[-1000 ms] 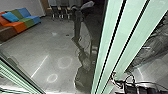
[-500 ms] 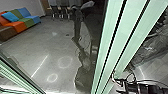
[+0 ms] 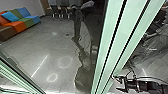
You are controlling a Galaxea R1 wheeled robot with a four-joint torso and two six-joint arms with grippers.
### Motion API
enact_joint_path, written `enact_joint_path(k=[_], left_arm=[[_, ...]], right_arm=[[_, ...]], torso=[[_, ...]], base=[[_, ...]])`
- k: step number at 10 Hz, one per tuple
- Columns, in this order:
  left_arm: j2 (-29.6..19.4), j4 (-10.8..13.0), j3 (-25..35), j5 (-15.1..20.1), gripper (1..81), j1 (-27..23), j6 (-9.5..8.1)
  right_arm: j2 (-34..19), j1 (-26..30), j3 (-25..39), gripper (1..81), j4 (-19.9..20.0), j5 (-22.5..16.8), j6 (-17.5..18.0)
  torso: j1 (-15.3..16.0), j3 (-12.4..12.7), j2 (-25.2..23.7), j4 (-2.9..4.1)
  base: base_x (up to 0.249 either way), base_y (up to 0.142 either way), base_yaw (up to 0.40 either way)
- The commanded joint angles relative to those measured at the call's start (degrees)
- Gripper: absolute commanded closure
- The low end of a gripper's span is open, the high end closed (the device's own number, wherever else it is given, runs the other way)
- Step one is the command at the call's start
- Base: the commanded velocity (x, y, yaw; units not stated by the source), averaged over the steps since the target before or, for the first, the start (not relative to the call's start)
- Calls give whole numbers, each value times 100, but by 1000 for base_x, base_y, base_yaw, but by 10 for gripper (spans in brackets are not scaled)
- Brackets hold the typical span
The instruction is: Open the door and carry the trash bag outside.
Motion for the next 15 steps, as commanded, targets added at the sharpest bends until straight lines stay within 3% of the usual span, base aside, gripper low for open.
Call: enact_joint_path(k=[1,4,7,12,15], left_arm=[[-24,-16,68,445,811,28,-27],[-33,-25,68,454,811,28,-27],[-24,-16,77,471,811,28,-27],[-50,-25,77,489,811,46,-27],[-15,-16,77,489,811,54,-27]], right_arm=[[-261,1037,-1199,10,464,-1158,604],[628,1002,-1497,10,412,-1175,604],[1130,940,-2000,10,385,-1131,595],[1025,1186,-2334,10,165,-1149,586],[717,1318,-2272,10,-230,-1166,560]], torso=[[0,0,0,0],[-2,0,0,0],[-6,0,-2,-5],[0,0,2,-7],[15,-2,13,-5]], base=[[0,0,0],[0,0,0],[0,0,0],[0,0,0],[0,0,0]])
